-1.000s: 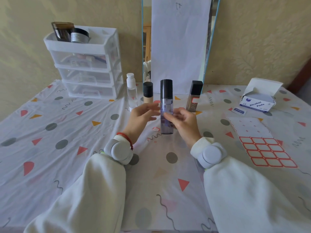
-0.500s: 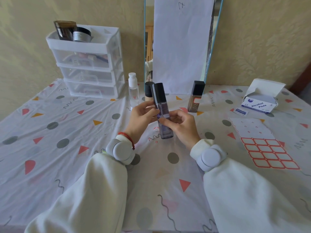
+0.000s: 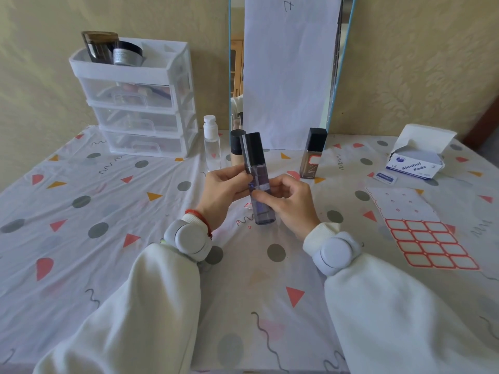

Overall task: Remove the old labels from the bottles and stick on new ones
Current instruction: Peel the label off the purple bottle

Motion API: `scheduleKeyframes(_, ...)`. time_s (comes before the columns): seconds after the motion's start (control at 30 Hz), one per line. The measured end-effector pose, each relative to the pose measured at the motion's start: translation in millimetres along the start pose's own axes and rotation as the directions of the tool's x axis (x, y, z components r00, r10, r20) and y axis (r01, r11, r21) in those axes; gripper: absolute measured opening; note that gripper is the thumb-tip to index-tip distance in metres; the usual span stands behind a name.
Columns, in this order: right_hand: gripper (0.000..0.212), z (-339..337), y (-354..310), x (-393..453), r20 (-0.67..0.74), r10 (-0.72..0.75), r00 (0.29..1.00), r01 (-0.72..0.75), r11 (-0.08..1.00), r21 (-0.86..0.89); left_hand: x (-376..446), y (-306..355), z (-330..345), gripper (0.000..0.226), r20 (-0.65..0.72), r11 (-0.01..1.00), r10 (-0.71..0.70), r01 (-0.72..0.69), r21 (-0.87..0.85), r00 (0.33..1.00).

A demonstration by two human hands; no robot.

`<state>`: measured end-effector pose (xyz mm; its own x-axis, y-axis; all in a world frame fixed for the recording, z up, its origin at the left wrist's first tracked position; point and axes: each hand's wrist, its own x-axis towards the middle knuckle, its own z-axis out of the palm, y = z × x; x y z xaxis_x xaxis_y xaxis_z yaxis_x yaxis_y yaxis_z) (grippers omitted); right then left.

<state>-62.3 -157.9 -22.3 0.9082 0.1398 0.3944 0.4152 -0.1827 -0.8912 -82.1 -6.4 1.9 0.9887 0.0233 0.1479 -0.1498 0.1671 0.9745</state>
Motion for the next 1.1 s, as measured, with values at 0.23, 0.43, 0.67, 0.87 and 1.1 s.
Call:
scheduleKeyframes(0.23, 0.019, 0.4, 0.5, -0.7, -0.013, -0.015, 1.000, 0.014, 0.999, -0.031, -0.3, -0.8, 0.7, 0.032, 0.020, 1.000, 0.014, -0.014, 0.007, 1.000)
scheduleKeyframes(0.43, 0.019, 2.7, -2.8, -2.0, -0.024, -0.047, 0.999, 0.046, 0.998, -0.040, -0.2, -0.3, 0.5, 0.029, -0.021, 0.999, 0.030, -0.031, -0.029, 0.999)
scheduleKeyframes(0.67, 0.021, 1.2, -3.7, -0.9, -0.030, -0.024, 0.999, 0.023, 0.999, -0.034, -0.2, 0.3, 1.1, 0.030, 0.006, 0.998, 0.025, -0.025, -0.053, 1.000)
scheduleKeyframes(0.87, 0.023, 2.3, -4.2, -2.4, -0.036, -0.029, 0.999, 0.026, 0.996, -0.086, 0.0, -2.0, 0.7, 0.027, -0.007, 0.998, 0.025, -0.026, -0.050, 1.000)
scheduleKeyframes(1.1, 0.022, 2.1, -3.4, -2.5, -0.039, -0.006, 0.999, 0.003, 0.997, -0.077, 0.2, -1.6, 0.0, 0.034, 0.026, 0.999, 0.011, -0.010, -0.045, 1.000)
